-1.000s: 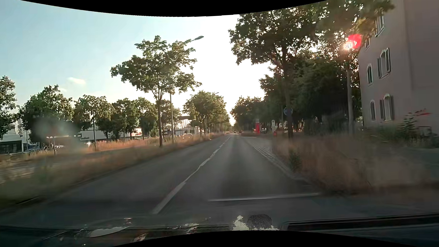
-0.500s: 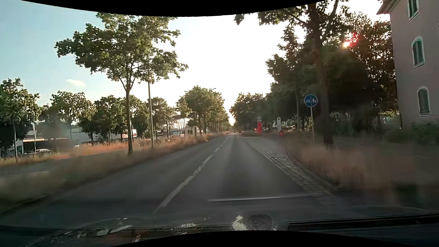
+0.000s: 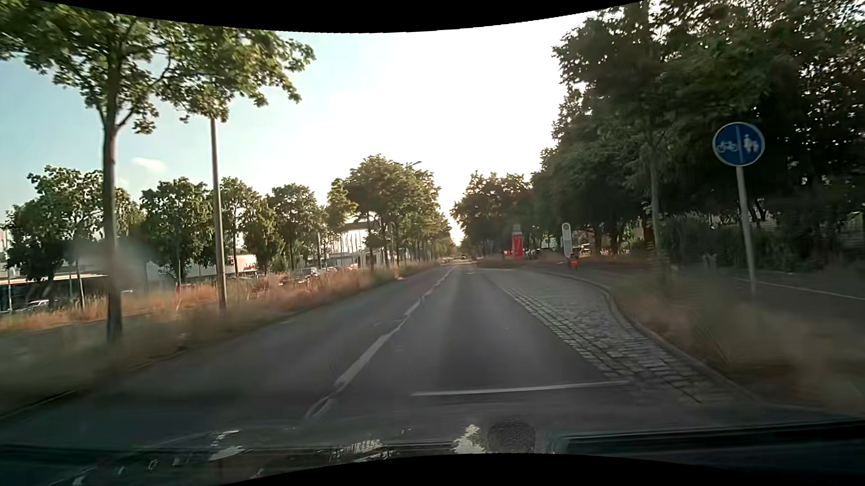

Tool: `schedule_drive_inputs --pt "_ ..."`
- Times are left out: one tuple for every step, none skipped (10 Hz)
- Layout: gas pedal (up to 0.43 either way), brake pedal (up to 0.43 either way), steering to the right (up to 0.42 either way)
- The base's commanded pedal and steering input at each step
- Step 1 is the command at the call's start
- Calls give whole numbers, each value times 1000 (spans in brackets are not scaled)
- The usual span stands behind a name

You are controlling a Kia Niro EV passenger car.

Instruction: Follow the waypoints while adhering to traffic rules and regulations

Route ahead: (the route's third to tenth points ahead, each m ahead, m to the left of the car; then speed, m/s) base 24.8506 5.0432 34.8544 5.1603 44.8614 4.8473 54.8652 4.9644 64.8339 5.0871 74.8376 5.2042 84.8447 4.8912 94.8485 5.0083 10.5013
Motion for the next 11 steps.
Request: schedule_drive_inputs --pt "110 0 -2" --pt "87 0 -2" --pt "87 0 -1" --pt "87 0 -2" --pt "87 0 -2" --pt "87 0 -2" --pt "87 0 -2" --pt "87 0 -2" --pt "87 0 -1" --pt "87 0 -1" --pt "87 0 -1"
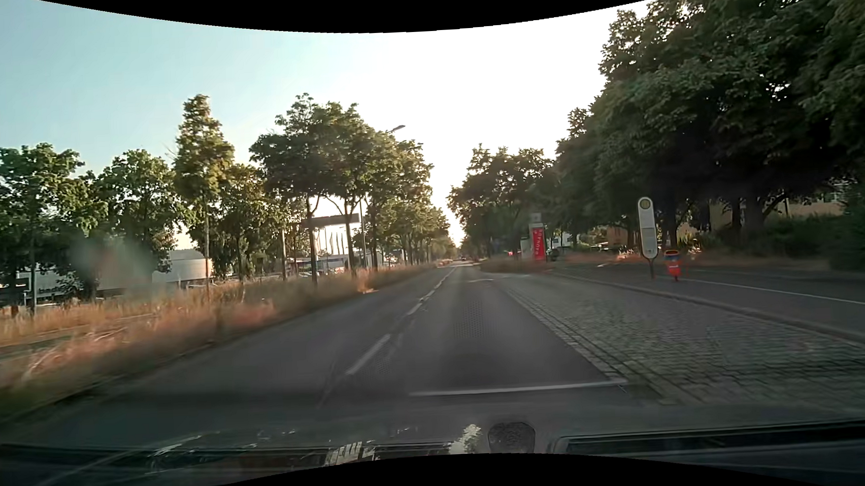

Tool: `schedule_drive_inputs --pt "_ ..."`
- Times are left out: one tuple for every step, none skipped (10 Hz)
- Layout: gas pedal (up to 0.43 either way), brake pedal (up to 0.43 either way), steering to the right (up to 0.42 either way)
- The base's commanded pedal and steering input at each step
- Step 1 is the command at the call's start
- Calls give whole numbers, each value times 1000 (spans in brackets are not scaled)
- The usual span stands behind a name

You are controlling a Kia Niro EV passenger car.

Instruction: Follow the waypoints while adhering to traffic rules and regulations

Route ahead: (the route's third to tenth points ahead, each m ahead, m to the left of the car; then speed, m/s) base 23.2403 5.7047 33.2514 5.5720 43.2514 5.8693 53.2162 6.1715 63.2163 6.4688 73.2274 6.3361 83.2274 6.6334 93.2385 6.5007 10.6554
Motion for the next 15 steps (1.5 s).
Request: schedule_drive_inputs --pt "87 0 -1" --pt "87 0 -1" --pt "79 0 -2" --pt "79 0 -2" --pt "79 0 -1" --pt "79 0 -2" --pt "79 0 -1" --pt "79 0 -1" --pt "79 0 0" --pt "79 0 0" --pt "79 0 0" --pt "79 0 -1" --pt "79 0 -1" --pt "79 0 -1" --pt "79 0 0"
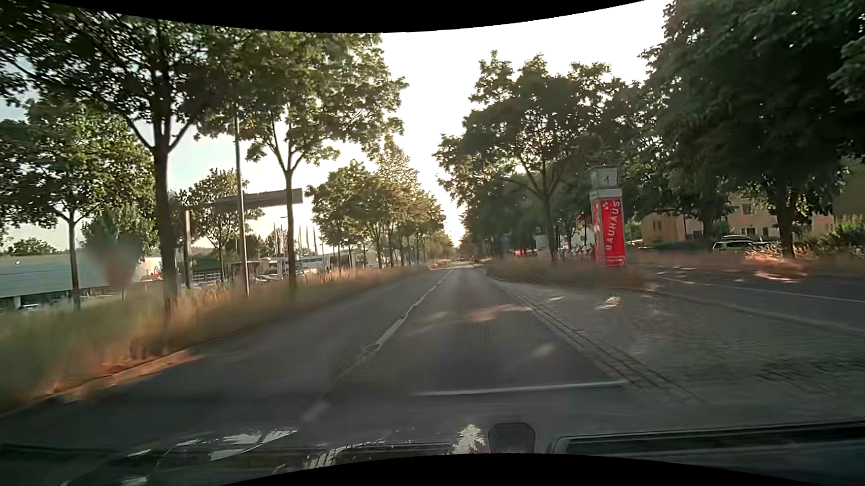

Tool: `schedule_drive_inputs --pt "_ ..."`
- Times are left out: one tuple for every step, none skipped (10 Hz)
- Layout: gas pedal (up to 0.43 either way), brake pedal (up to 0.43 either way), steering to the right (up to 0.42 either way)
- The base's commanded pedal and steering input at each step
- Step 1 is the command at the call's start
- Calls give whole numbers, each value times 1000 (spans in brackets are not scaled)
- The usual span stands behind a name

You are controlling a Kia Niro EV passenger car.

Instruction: Follow the waypoints while adhering to traffic rules and regulations

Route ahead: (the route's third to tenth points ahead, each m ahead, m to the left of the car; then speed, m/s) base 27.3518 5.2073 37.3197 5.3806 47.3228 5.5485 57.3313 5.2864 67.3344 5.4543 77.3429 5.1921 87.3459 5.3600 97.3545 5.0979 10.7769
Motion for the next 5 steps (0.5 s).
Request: schedule_drive_inputs --pt "87 0 0" --pt "87 0 -1" --pt "98 0 0" --pt "98 0 -1" --pt "98 0 0"
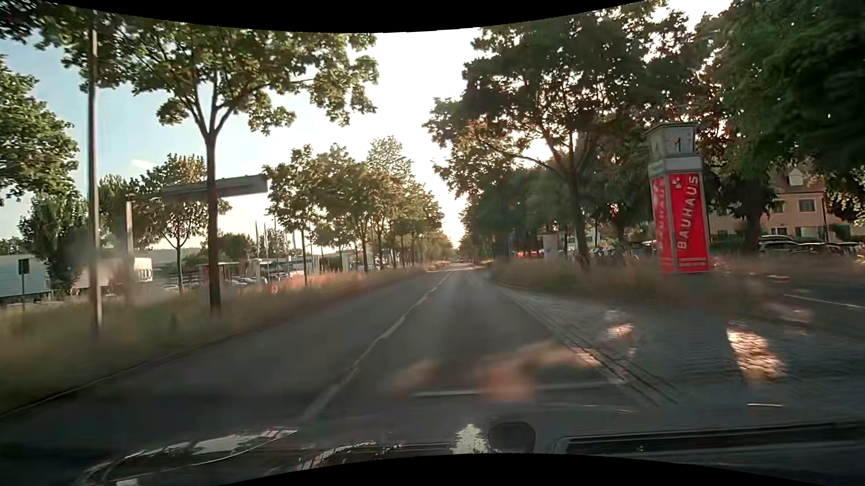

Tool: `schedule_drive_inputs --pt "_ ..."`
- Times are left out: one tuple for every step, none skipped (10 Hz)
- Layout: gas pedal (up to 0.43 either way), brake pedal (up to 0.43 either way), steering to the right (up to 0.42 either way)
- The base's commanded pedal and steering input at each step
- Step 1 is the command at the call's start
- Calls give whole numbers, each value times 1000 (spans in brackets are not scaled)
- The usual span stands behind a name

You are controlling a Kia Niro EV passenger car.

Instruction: Follow the waypoints while adhering to traffic rules and regulations

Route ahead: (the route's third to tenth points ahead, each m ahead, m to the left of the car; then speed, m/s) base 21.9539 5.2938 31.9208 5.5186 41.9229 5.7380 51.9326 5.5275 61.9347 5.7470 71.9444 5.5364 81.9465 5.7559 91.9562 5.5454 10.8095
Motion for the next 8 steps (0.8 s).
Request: schedule_drive_inputs --pt "98 0 0" --pt "98 0 0" --pt "98 0 0" --pt "98 0 0" --pt "98 0 0" --pt "98 0 0" --pt "98 0 0" --pt "98 0 0"
